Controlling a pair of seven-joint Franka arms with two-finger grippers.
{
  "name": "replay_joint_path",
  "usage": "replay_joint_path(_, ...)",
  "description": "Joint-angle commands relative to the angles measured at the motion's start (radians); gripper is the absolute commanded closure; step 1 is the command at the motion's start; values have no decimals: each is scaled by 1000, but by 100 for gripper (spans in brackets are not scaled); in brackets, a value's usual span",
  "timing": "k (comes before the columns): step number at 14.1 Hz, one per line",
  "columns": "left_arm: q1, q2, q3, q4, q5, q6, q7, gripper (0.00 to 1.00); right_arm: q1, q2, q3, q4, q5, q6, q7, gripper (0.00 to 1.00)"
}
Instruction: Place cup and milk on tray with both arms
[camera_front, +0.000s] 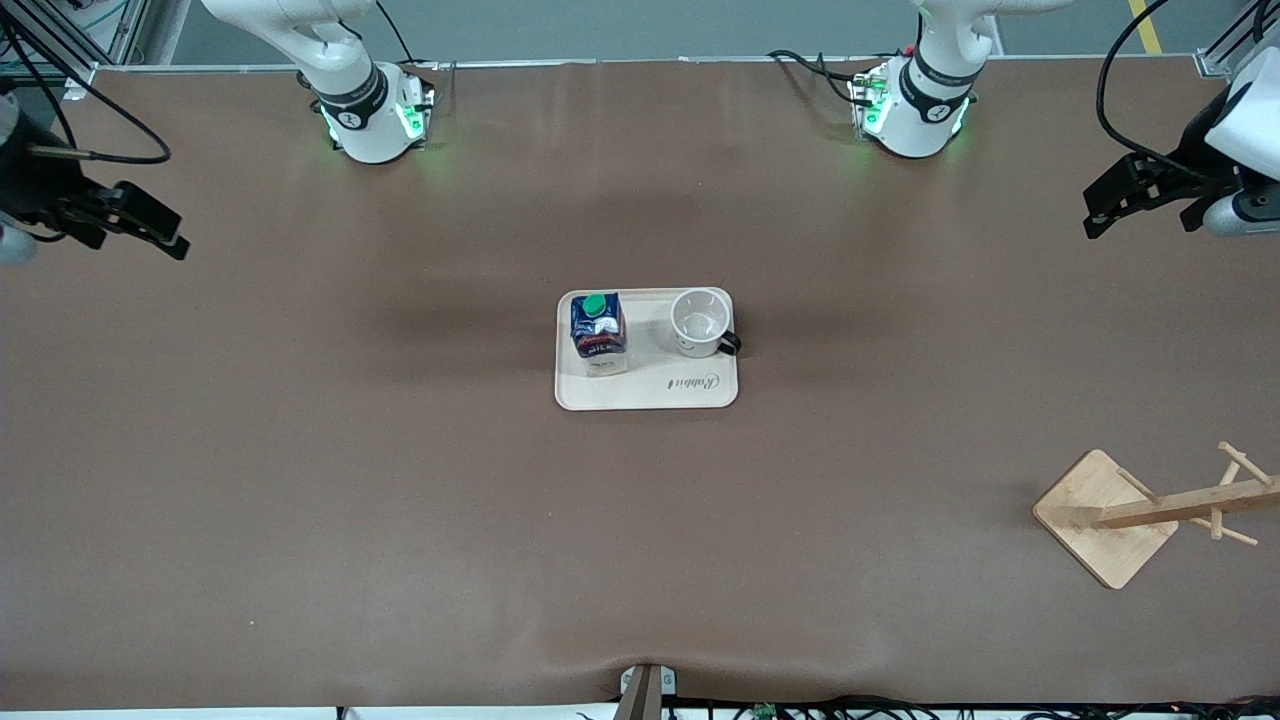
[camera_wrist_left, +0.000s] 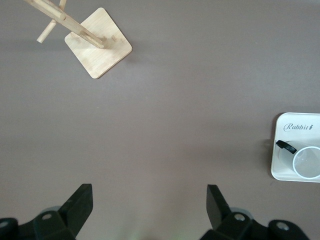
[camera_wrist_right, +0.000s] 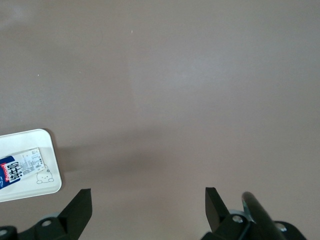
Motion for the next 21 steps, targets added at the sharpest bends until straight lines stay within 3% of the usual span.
replay_joint_path(1,1,-22,-2,-15,-8,11,15,0,-50,62,22,123,8,-73,-95,0)
replay_joint_path(4,1,-20,-2,-12,-8,11,9,0,-52,112,22,209,44,-157,-117,0)
replay_joint_path(8,-1,-14,-2,-9,-8,15,0,0,-75,103,24,182,57,-194,-125,0)
replay_joint_path(14,4,-14,1,-3,-8,14,15,0,-89,99,22,142,40,-146,-168,0)
replay_joint_path(18,5,-7,6,25,-7,6,12,0,-41,93,39,143,-67,-148,-169,0)
replay_joint_path(21,4,0,6,28,2,-2,12,0,-50,89,33,140,-60,-154,-159,0)
